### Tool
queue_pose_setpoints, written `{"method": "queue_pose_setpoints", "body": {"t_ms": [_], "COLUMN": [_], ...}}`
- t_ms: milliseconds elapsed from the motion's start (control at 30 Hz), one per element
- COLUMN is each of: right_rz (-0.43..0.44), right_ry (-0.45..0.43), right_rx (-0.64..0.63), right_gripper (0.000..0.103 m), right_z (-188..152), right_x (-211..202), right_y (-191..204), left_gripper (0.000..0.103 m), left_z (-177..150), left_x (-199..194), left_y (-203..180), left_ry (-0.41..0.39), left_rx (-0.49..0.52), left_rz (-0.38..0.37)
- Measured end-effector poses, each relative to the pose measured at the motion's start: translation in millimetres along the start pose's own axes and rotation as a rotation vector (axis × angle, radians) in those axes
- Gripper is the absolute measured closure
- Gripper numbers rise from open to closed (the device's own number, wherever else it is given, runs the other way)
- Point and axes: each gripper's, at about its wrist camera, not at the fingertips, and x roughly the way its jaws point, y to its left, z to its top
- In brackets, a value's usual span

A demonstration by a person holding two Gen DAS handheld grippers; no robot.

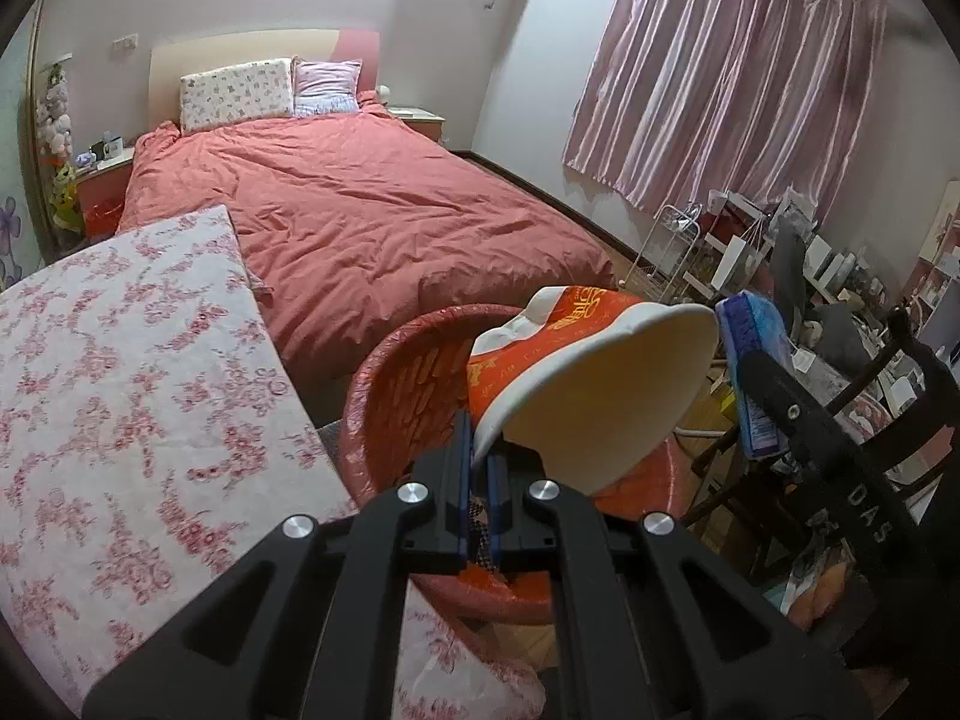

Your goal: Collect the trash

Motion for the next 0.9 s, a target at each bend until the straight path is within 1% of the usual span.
{"method": "queue_pose_setpoints", "body": {"t_ms": [167,200,233,300,367,467,567,600,700,733,767,867,900], "right_rz": [0.023,0.032,0.047,0.059,0.062,0.031,-0.002,-0.008,0.015,0.023,0.031,0.051,0.058], "right_ry": [0.022,0.031,0.044,0.061,0.071,0.061,0.040,0.033,0.019,-0.004,-0.021,-0.076,-0.097], "right_rx": [0.036,0.047,0.064,0.087,0.099,0.083,0.043,0.029,-0.010,-0.017,-0.018,-0.038,-0.037], "right_gripper": [0.049,0.048,0.048,0.042,0.039,0.033,0.029,0.027,0.027,0.027,0.025,0.015,0.011], "right_z": [5.2,4.5,4.9,5.3,3.6,-1.2,-4.0,-5.5,-10.6,-13.5,-14.7,-24.0,-27.5], "right_x": [14.8,17.4,21.0,24.9,24.7,15.2,0.7,-6.1,-28.9,-41.8,-49.4,-81.5,-91.3], "right_y": [-8.2,-9.6,-13.1,-17.5,-18.9,-12.6,-3.9,-0.8,9.2,13.0,13.0,24.3,26.2], "left_gripper": [0.096,0.090,0.082,0.075,0.074,0.070,0.066,0.063,0.053,0.048,0.046,0.036,0.030], "left_z": [-0.4,-1.5,-2.1,-5.3,-8.2,-10.7,-13.3,-14.3,-20.7,-24.7,-31.2,-46.7,-54.0], "left_x": [29.9,33.9,38.3,46.0,48.3,42.5,23.1,15.5,-19.9,-32.1,-50.4,-89.3,-104.1], "left_y": [0.1,1.1,2.6,8.0,15.6,25.5,36.7,39.2,48.1,50.4,55.3,61.6,63.6], "left_ry": [0.052,0.060,0.070,0.088,0.097,0.094,0.067,0.055,-0.002,-0.018,-0.041,-0.089,-0.107], "left_rx": [-0.008,-0.013,-0.017,-0.029,-0.035,-0.048,-0.059,-0.059,-0.043,-0.039,-0.040,-0.042,-0.046], "left_rz": [0.003,0.007,0.010,0.022,0.040,0.069,0.093,0.100,0.134,0.144,0.158,0.187,0.201]}}
